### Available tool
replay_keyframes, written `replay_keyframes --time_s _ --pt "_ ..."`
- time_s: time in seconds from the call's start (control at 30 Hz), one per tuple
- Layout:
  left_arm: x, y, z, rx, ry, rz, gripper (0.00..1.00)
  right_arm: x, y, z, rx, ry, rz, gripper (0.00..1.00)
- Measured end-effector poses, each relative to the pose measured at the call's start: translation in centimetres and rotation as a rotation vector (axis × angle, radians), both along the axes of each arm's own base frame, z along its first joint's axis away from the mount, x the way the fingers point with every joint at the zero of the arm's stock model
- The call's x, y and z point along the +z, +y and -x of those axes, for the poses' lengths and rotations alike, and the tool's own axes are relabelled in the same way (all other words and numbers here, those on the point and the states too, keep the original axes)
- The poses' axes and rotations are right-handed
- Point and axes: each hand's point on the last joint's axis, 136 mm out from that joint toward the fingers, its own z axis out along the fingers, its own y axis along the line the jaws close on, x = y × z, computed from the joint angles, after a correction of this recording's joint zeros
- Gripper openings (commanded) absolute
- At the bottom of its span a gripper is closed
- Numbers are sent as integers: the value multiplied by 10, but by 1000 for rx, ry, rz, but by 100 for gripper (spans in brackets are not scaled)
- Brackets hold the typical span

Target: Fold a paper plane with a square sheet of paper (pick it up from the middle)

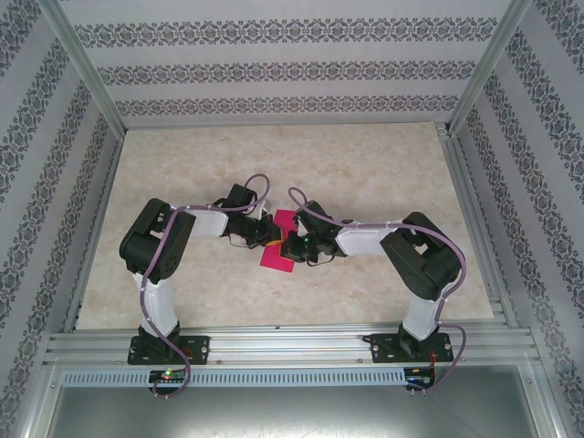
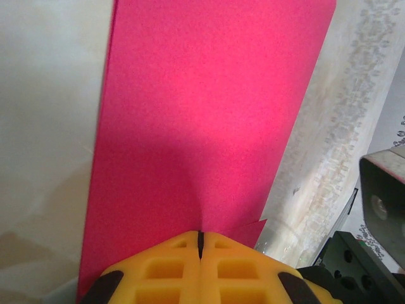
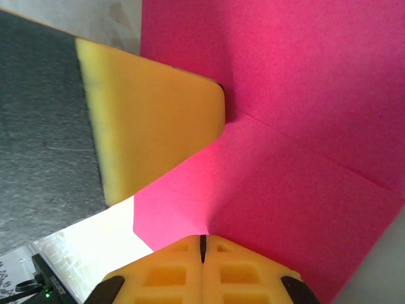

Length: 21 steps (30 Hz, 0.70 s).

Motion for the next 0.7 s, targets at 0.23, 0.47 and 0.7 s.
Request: replay_keyframes --time_s 0.23,0.47,0.7 --pt "0 0 0 0 0 0 4 5 5 -5 -2 -11 -17 6" --pt "0 0 0 0 0 0 3 -5 8 -8 0 8 -12 6" --pt "-1 0 0 2 0 -3 1 -6 6 -5 2 -18 -62 7"
